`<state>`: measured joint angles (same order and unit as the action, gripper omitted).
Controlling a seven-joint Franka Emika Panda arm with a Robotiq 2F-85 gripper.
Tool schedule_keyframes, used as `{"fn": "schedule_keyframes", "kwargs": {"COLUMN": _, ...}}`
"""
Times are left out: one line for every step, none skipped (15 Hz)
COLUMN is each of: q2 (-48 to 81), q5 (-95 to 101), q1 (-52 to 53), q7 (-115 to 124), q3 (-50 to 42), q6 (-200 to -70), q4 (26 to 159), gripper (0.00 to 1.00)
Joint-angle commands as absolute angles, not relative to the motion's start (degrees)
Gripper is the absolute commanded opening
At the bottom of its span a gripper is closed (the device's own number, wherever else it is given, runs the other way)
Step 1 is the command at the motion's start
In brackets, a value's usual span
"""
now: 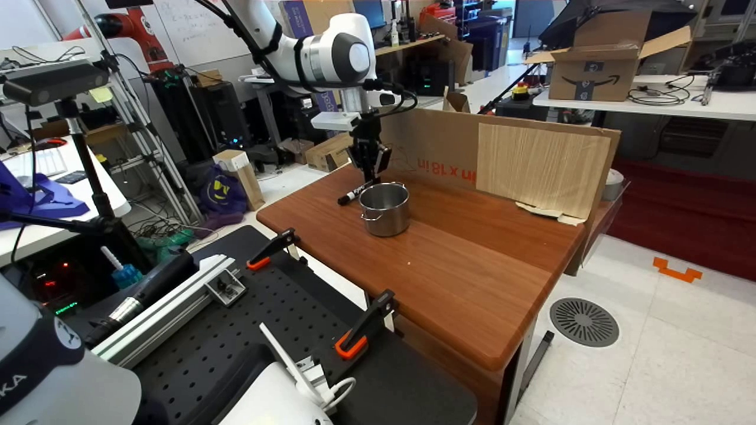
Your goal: Put the marker on the desk
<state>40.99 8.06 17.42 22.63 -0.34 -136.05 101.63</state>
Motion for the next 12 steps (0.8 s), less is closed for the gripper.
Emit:
{"fn": "schedule_keyframes", "kwargs": {"q2": 42.5, "q5": 8.6, "q1": 18.5, "q7": 23.6, "q3": -1.3, "q6": -133.8, "q4": 99.0, "gripper": 0.60}}
{"fn": "schedule_keyframes", "kwargs": {"q2": 42.3, "q5": 8.6, "q1": 18.5, "q7": 23.6, "q3": -1.3, "q6": -133.7, "q4": 99.1, "gripper": 0.66}}
{"fn": "schedule_keyframes", "kwargs": {"q2": 42.4, "q5": 8.6, "q1": 18.4, "q7": 23.5, "q3": -1.2, "q6": -133.8, "q4": 98.9, "gripper": 0.75}}
{"fn": "schedule_keyframes", "kwargs": {"q2": 42.2, "q5": 8.6, "q1": 18.5, "q7": 23.6, "q3": -1.3, "q6": -133.8, "q4": 99.1, "gripper": 0.81}}
{"fn": "schedule_keyframes", "kwargs": {"q2": 42.2, "q5": 8.7, "q1": 18.5, "q7": 23.6, "q3": -1.3, "q6": -133.9, "q4": 99.1, "gripper": 0.88}}
{"fn": "schedule_keyframes", "kwargs": {"q2": 42.0, "q5": 8.7, "q1": 18.5, "q7": 23.5, "q3": -1.3, "q6": -134.0, "q4": 99.3, "gripper": 0.97}}
{"fn": "schedule_keyframes", "kwargs": {"q2": 41.9, "q5": 8.7, "q1": 18.5, "q7": 23.5, "q3": -1.2, "q6": -134.1, "q4": 99.4, "gripper": 0.99}}
{"fn": "schedule_keyframes", "kwargs": {"q2": 41.8, "q5": 8.7, "q1": 18.5, "q7": 23.5, "q3": -1.2, "q6": -134.1, "q4": 99.4, "gripper": 1.00}}
{"fn": "schedule_keyframes", "kwargs": {"q2": 41.9, "q5": 8.6, "q1": 18.5, "q7": 23.5, "q3": -1.2, "q6": -134.1, "q4": 99.4, "gripper": 1.00}}
{"fn": "schedule_keyframes", "kwargs": {"q2": 41.8, "q5": 8.7, "q1": 18.6, "q7": 23.5, "q3": -1.2, "q6": -134.2, "q4": 99.4, "gripper": 1.00}}
{"fn": "schedule_keyframes", "kwargs": {"q2": 41.8, "q5": 8.7, "q1": 18.6, "q7": 23.6, "q3": -1.2, "q6": -134.2, "q4": 99.5, "gripper": 1.00}}
{"fn": "schedule_keyframes", "kwargs": {"q2": 41.7, "q5": 8.7, "q1": 18.6, "q7": 23.6, "q3": -1.2, "q6": -134.3, "q4": 99.5, "gripper": 1.00}}
